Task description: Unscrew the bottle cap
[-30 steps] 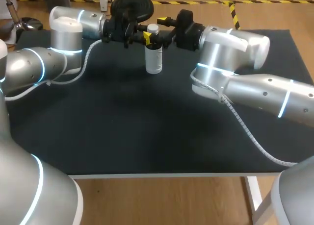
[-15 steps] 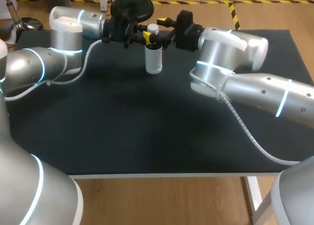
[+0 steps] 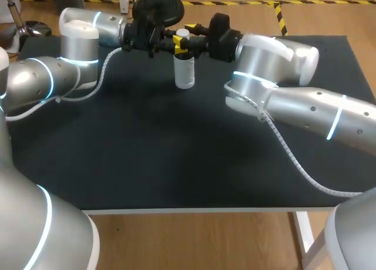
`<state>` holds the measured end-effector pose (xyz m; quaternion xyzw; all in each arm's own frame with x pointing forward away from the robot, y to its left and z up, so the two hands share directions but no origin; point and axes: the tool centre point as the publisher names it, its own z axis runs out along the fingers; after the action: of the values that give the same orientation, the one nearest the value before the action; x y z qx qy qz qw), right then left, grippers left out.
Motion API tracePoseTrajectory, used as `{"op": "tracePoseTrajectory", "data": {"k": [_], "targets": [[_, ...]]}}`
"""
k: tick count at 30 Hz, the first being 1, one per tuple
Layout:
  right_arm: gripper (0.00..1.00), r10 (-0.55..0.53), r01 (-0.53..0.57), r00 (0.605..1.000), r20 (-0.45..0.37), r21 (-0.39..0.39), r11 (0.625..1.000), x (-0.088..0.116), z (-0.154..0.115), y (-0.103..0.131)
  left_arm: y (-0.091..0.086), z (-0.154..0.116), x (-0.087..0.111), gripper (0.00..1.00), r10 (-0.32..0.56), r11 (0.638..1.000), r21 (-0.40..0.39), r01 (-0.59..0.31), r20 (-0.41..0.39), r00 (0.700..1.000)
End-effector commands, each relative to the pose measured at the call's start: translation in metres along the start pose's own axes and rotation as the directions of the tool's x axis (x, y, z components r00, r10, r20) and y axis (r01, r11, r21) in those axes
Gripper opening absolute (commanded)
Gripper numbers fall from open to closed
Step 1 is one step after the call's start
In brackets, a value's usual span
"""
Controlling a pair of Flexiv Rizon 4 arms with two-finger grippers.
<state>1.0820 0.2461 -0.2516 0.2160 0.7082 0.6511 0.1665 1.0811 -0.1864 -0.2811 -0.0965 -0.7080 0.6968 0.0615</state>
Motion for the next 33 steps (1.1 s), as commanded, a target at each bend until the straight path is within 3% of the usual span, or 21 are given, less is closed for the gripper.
{"op": "tracePoseTrajectory", "data": {"k": [1, 11, 19, 27, 33], "targets": [[0.00, -0.001, 0.001, 1.000, -0.008, 0.001, 1.000, 0.001, 0.002, -0.002, 0.001, -0.001, -0.006, 0.00, 0.000, 1.000, 0.004, 0.000, -0.009, 1.000], [0.00, 0.013, -0.011, 0.995, -0.102, 0.018, 1.000, -0.003, -0.003, -0.007, 0.001, -0.001, -0.006, 0.00, 0.000, 1.000, 0.004, 0.000, -0.009, 1.000], [0.00, 0.017, -0.009, 0.961, -0.277, 0.031, 0.999, -0.007, -0.005, -0.008, 0.001, -0.001, -0.006, 0.00, 0.000, 1.000, 0.004, 0.000, -0.009, 1.000], [0.00, 0.047, -0.023, 0.850, -0.525, 0.051, 0.998, -0.007, -0.002, -0.004, 0.001, -0.001, -0.006, 0.00, 0.000, 1.000, 0.004, 0.000, -0.009, 1.000], [0.00, 0.008, 0.022, 0.735, -0.679, 0.036, 0.999, -0.003, 0.001, -0.002, 0.001, -0.001, -0.006, 0.00, 0.000, 1.000, 0.004, 0.000, -0.009, 1.000]]}}
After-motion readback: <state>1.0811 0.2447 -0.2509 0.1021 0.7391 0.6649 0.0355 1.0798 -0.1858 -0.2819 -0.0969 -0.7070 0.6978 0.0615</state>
